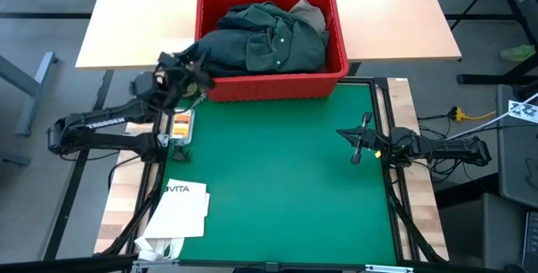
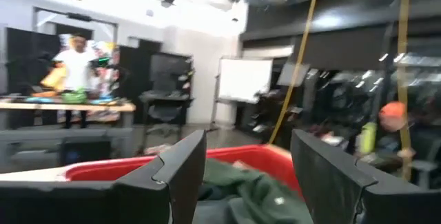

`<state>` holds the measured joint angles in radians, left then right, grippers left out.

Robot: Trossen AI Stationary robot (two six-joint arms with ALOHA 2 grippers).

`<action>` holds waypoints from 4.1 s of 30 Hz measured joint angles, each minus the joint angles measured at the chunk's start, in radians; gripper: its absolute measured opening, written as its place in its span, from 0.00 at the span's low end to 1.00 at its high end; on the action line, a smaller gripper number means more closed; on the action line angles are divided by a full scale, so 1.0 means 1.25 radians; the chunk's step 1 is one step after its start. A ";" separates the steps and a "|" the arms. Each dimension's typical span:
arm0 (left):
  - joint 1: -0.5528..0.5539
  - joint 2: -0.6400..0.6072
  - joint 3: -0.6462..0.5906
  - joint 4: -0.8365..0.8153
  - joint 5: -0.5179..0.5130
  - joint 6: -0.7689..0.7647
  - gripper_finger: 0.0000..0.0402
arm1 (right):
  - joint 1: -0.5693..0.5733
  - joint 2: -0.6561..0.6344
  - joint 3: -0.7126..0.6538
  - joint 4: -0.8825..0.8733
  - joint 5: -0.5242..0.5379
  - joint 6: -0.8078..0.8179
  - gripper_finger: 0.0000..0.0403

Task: Fold Laundry from Bin
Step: Fold the dark blue pants

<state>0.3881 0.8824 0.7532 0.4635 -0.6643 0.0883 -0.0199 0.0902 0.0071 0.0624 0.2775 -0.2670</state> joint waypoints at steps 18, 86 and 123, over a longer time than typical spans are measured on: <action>0.143 0.042 0.297 -0.725 -0.004 0.101 0.51 | 0.000 0.000 0.000 -0.002 -0.001 -0.005 0.01; 0.263 0.375 0.458 0.196 0.505 -0.072 0.00 | 0.000 0.024 0.135 0.209 0.141 -0.315 0.57; 0.298 0.499 0.460 0.303 0.573 -0.156 0.00 | -0.327 1.120 0.841 0.095 -0.070 -0.445 0.56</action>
<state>0.7609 1.5066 1.3281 0.8420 0.0521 -0.1062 -0.4291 1.4898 1.0589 0.1810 0.1904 -0.8234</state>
